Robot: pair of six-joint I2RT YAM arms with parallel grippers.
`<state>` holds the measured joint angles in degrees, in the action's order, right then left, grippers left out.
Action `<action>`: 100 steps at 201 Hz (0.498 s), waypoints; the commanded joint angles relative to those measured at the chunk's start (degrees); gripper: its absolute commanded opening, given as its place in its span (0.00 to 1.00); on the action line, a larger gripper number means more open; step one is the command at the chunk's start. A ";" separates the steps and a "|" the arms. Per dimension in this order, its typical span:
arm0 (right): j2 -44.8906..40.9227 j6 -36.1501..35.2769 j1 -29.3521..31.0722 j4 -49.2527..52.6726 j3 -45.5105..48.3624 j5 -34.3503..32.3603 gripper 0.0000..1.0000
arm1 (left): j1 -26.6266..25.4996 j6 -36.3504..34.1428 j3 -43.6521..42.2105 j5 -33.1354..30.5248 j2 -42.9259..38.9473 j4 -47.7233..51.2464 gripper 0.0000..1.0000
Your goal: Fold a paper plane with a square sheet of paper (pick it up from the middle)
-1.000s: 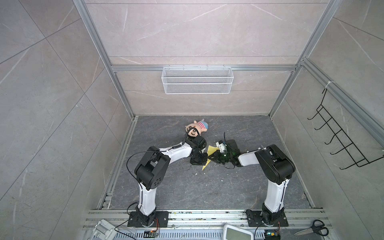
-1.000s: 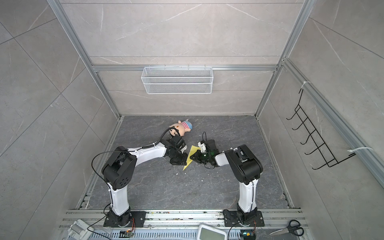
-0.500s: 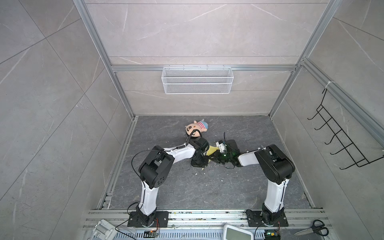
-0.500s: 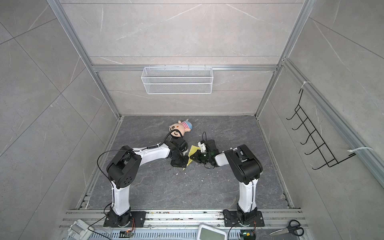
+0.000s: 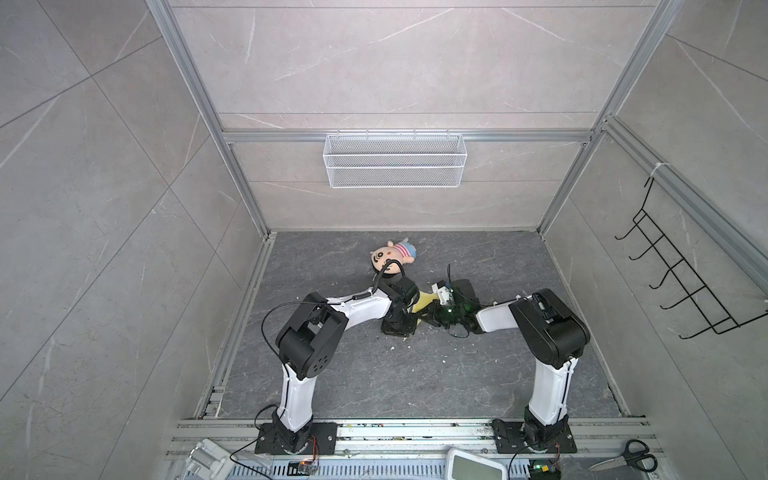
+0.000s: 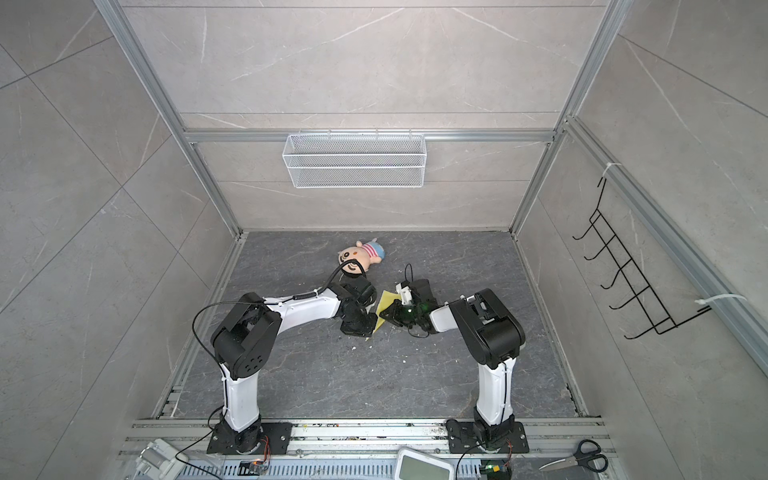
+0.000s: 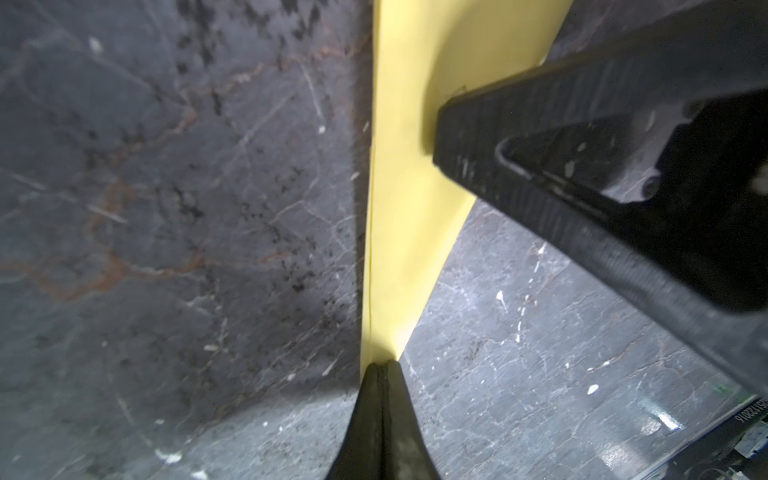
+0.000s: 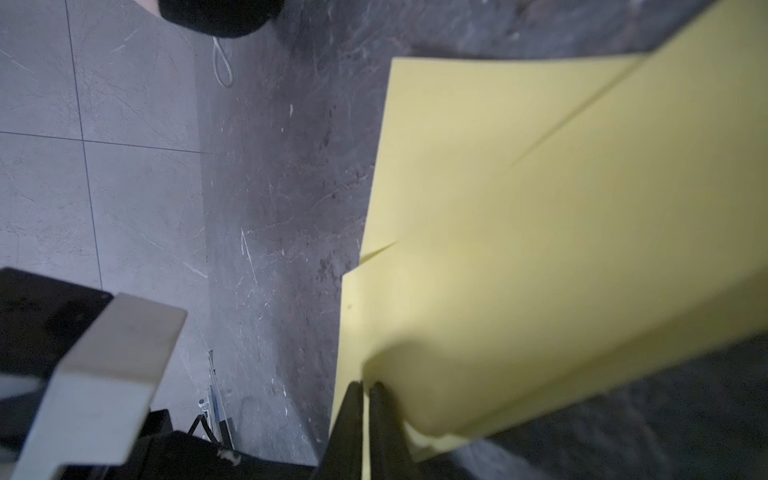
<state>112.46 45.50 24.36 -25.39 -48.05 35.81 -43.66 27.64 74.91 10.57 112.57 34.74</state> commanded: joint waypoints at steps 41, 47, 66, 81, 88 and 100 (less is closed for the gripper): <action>4.09 0.13 -0.48 7.65 1.42 -7.20 0.11 | -0.71 -2.56 -1.97 -0.60 -1.55 8.96 0.00; 3.87 -0.08 -0.47 7.83 1.22 -7.08 0.11 | -0.64 -2.84 -1.97 -0.06 -2.14 8.82 0.00; 1.63 -1.67 -0.49 9.95 -0.07 -6.62 0.12 | 0.42 -3.09 -1.74 0.85 -5.19 7.10 0.02; -2.12 -4.17 -0.23 13.59 -1.71 -6.60 0.14 | 2.30 -2.91 -2.26 1.53 -8.56 4.27 0.08; -4.32 -5.37 -0.11 15.87 -2.58 -6.92 0.16 | 3.41 -2.62 -2.97 1.65 -10.31 2.35 0.10; -8.10 -7.30 0.40 20.27 -4.12 -8.04 0.19 | 5.26 -1.86 -5.04 2.54 -13.32 -1.67 0.14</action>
<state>110.41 43.27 24.47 -19.05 -49.98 33.69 -42.06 26.26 71.57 11.29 107.44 38.17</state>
